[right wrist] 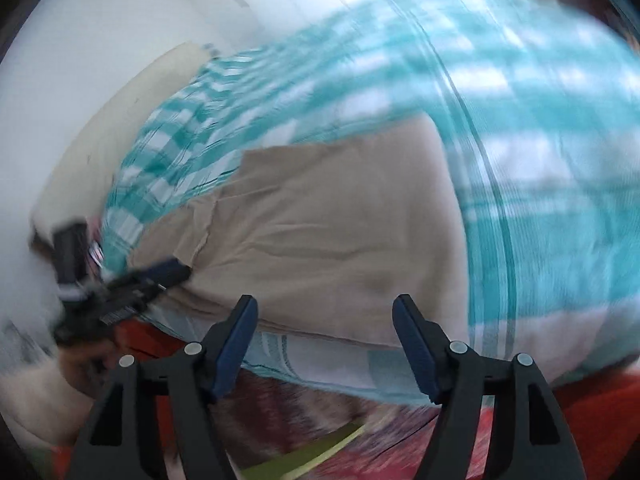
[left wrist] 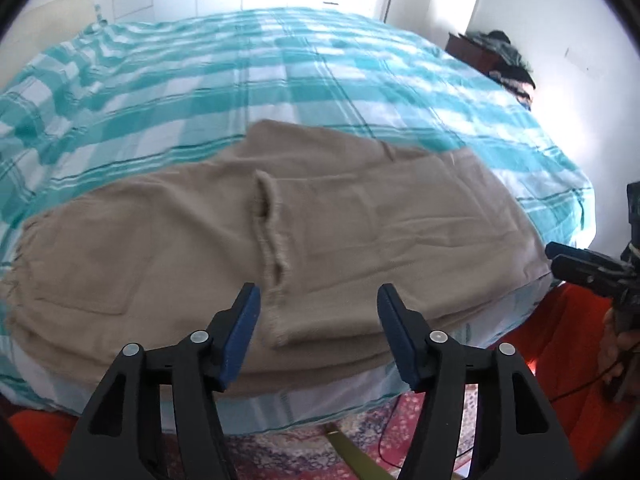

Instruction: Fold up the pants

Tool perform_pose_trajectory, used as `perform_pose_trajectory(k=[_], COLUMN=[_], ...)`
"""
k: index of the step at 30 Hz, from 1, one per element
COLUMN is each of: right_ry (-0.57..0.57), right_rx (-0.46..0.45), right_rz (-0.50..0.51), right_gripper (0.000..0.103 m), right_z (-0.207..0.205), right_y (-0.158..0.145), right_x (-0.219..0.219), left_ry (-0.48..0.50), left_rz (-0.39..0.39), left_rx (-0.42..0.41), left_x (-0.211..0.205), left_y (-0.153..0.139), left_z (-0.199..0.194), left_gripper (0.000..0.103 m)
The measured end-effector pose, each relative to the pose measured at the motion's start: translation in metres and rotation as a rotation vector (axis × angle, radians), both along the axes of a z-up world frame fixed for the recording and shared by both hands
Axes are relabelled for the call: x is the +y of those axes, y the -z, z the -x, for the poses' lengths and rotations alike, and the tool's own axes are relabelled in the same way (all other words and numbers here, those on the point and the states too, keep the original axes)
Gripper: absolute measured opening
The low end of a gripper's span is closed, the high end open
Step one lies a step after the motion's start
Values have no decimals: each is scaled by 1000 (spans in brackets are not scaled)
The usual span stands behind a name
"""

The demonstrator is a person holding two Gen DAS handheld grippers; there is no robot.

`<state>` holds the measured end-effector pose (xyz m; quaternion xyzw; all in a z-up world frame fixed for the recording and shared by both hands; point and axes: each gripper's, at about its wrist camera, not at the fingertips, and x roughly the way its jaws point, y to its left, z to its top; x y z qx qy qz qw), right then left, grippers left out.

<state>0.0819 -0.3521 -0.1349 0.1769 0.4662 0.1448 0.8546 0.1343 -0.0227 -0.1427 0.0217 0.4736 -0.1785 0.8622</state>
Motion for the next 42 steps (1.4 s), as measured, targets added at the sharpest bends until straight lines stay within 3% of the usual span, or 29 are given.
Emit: perform_pose_trajectory(k=[4, 7, 11, 14, 20, 25, 28, 32, 37, 38, 40, 42], right_ry=[13, 71, 122, 119, 84, 82, 93, 106, 104, 101, 91, 84], right_rx=[-94, -151, -137, -127, -121, -118, -120, -111, -109, -109, -111, -114], right_rz=[64, 49, 37, 34, 32, 19, 10, 1, -3, -2, 4, 9], right_gripper=[70, 70, 72, 72, 72, 72, 72, 72, 72, 72, 72, 73], right_z=[8, 12, 9, 7, 2, 3, 5, 7, 6, 6, 5, 6], right_y=[-6, -14, -13, -9, -5, -5, -5, -3, -3, -3, -4, -4], right_x=[6, -5, -12, -11, -4, -5, -10, -15, -15, -14, -12, -10], left_ry=[-112, -270, -502, -573, -578, -633, -652, -660, -665, -667, -663, -644], left_rz=[37, 148, 368, 466, 513, 466, 513, 600, 596, 586, 578, 596], left_rx=[46, 74, 129, 148, 197, 262, 266, 211, 230, 222, 195, 151], left_x=[57, 126, 225, 264, 276, 275, 279, 287, 285, 282, 281, 279], left_y=[-5, -10, -12, -8, 14, 41, 51, 50, 57, 55, 49, 33], left_z=[-5, -9, -9, -5, -17, -23, -25, -31, -42, -44, -42, -37], left_gripper=[65, 65, 63, 56, 35, 34, 37, 37, 36, 32, 5, 3])
